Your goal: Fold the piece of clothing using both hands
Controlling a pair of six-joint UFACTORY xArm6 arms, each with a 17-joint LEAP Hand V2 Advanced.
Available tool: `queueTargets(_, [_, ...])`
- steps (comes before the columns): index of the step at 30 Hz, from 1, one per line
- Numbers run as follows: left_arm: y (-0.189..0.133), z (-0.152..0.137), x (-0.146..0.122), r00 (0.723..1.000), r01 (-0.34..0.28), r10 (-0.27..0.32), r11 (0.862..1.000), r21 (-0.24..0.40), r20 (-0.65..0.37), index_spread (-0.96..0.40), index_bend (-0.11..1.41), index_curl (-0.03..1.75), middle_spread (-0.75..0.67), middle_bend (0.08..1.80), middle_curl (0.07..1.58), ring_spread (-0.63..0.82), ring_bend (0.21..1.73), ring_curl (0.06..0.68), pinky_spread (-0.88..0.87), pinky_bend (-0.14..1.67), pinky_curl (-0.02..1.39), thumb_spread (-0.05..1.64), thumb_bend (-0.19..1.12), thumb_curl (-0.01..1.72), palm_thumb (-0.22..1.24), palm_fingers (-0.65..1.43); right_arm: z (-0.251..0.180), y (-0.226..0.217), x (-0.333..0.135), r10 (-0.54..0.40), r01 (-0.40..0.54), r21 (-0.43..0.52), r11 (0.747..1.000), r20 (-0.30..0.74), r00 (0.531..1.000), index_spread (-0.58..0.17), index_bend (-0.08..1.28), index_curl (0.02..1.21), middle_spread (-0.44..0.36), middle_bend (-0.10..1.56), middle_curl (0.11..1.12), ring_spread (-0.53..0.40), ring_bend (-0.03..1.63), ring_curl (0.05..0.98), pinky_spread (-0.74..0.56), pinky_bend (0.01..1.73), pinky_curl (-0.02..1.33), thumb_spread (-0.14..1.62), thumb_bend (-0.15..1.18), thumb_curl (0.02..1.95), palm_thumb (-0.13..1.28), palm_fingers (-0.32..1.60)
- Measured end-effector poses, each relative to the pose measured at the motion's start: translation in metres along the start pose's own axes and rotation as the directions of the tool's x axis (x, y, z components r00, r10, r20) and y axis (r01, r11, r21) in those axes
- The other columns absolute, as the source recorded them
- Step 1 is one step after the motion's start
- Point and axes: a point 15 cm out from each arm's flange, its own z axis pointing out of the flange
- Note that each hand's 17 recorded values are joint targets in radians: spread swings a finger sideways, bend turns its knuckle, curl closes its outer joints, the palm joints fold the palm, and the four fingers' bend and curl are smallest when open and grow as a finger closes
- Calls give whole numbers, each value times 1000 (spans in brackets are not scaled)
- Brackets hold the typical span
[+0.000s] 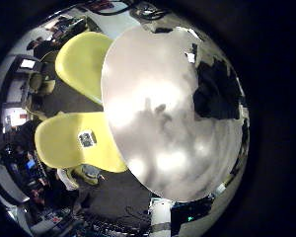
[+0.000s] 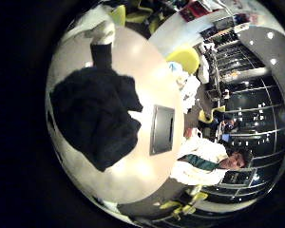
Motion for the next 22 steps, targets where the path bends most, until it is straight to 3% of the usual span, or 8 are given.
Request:
queueTargets(3, [0, -1, 1, 1000, 7, -7, 1000, 2, 1, -263, 351, 781, -258, 522, 713, -130, 739, 248, 122, 231, 299, 1314, -8, 434, 541, 387, -24, 10, 26, 64, -64, 29, 998, 16, 998, -414, 163, 390, -110, 305, 412, -35, 775, 400, 285, 759, 589, 1081, -3, 625, 806, 16])
queueTargets(6, [1, -4, 7, 1000, 6, -6, 1000, 7, 5, -265, 350, 793, -260, 520, 726, -125, 743, 250, 121, 234, 304, 1314, -9, 436, 541, 383, -42, 35, 60, 136, -136, 8, 991, 5, 991, -411, 158, 361, -103, 329, 406, -24, 775, 380, 334, 721, 545, 1083, 12, 651, 876, 83])
queueTargets(10, [5, -12, 21, 1000, 14, -14, 1000, 10, 14, -266, 357, 810, -263, 517, 741, -121, 743, 252, 121, 237, 309, 1315, -9, 437, 541, 378, -59, 81, 76, 194, -191, -97, 977, 16, 981, -406, 157, 342, -94, 340, 399, -18, 763, 368, 367, 697, 519, 1076, 17, 680, 925, 101])
queueTargets(17, [22, -18, 36, 998, 60, -60, 998, 10, 24, -268, 359, 831, -243, 466, 753, -98, 750, 257, 121, 260, 320, 1316, -11, 442, 530, 355, -97, 164, 98, 292, -277, -263, 924, 19, 956, -396, 166, 320, -65, 338, 384, 25, 716, 337, 381, 620, 461, 1087, -16, 704, 894, 94])
queueTargets(22, [36, -9, 46, 997, 77, -77, 997, -6, 31, -269, 361, 842, -228, 434, 748, -88, 747, 256, 121, 268, 324, 1316, -9, 446, 526, 352, -99, 178, 99, 306, -283, -296, 912, 32, 952, -392, 161, 306, -57, 318, 370, 53, 680, 312, 392, 593, 424, 1113, -17, 710, 849, 99])
